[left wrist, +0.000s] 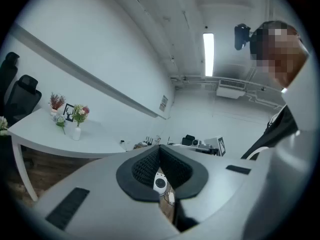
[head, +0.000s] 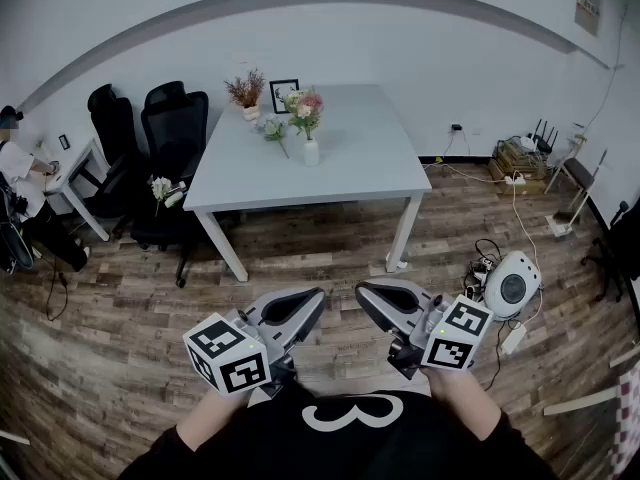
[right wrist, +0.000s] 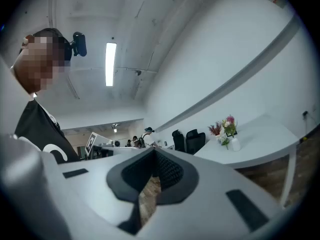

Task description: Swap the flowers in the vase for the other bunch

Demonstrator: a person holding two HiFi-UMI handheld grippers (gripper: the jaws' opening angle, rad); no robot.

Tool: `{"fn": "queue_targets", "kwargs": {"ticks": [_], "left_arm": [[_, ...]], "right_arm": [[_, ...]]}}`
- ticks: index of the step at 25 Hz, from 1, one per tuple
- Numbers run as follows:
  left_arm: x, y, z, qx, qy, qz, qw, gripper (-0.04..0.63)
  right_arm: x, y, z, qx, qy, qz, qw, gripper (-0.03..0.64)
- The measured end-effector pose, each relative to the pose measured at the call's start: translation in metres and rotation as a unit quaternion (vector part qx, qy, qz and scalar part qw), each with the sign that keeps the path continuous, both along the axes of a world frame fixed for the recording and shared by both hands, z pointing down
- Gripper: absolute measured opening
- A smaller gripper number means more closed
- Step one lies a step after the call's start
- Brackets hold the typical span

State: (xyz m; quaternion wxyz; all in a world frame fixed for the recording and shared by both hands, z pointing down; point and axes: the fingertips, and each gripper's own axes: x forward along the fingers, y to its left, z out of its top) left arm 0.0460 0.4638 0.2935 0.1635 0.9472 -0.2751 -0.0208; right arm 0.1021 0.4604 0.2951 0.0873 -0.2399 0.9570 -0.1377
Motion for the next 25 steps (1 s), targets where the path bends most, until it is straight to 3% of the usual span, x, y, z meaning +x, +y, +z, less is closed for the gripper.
{"fn": "queue_targets", "kwargs": {"ticks": [14,25], "left_arm": [[0.013,-0.005,0.014,-0.023,-0.005,-0.003,0.9997,0.011],[0.028,-0.069,0.031,-0.031,-0.005,0.019,0.9993,0.011]], "right_arm": [[0.021,-0.009,0.009,-0.023,-0.028,0.015,0.999,0.008],[0.033,-0.07,0.032,-0.046,-0.032,0.039,0.998,0.008]]}}
